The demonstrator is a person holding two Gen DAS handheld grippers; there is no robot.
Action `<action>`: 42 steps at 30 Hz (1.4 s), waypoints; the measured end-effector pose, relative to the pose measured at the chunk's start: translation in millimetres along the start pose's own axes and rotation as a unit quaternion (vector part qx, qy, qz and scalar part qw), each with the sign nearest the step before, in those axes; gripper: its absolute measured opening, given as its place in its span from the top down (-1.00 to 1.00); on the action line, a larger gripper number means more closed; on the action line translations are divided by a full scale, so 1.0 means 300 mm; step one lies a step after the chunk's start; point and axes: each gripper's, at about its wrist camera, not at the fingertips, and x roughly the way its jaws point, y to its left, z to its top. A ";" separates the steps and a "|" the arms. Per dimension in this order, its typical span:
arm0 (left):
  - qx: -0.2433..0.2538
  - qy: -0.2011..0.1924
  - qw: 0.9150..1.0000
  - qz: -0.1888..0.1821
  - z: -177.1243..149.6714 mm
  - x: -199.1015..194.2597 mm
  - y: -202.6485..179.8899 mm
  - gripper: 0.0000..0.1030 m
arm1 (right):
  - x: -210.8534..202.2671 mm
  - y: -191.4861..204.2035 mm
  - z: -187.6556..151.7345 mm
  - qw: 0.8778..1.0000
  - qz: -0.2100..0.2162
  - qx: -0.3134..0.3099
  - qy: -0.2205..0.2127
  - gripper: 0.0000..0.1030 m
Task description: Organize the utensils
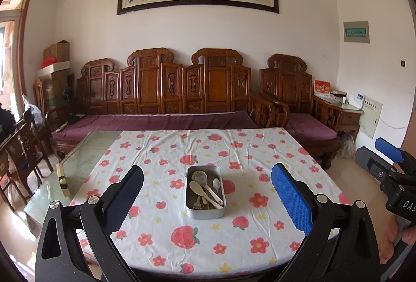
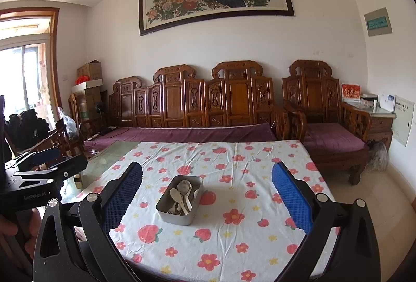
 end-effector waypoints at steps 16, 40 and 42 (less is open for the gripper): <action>-0.006 0.001 1.000 0.003 -0.008 -0.004 0.027 -0.85 | 0.029 0.023 -0.012 1.000 -0.012 -0.008 0.008 -0.95; -0.001 -0.003 1.000 0.001 -0.027 -0.017 0.021 -0.85 | 0.039 0.031 -0.035 1.000 -0.008 -0.008 0.010 -0.95; -0.001 -0.003 1.000 0.001 -0.027 -0.016 0.020 -0.85 | 0.040 0.031 -0.036 1.000 -0.008 -0.007 0.010 -0.95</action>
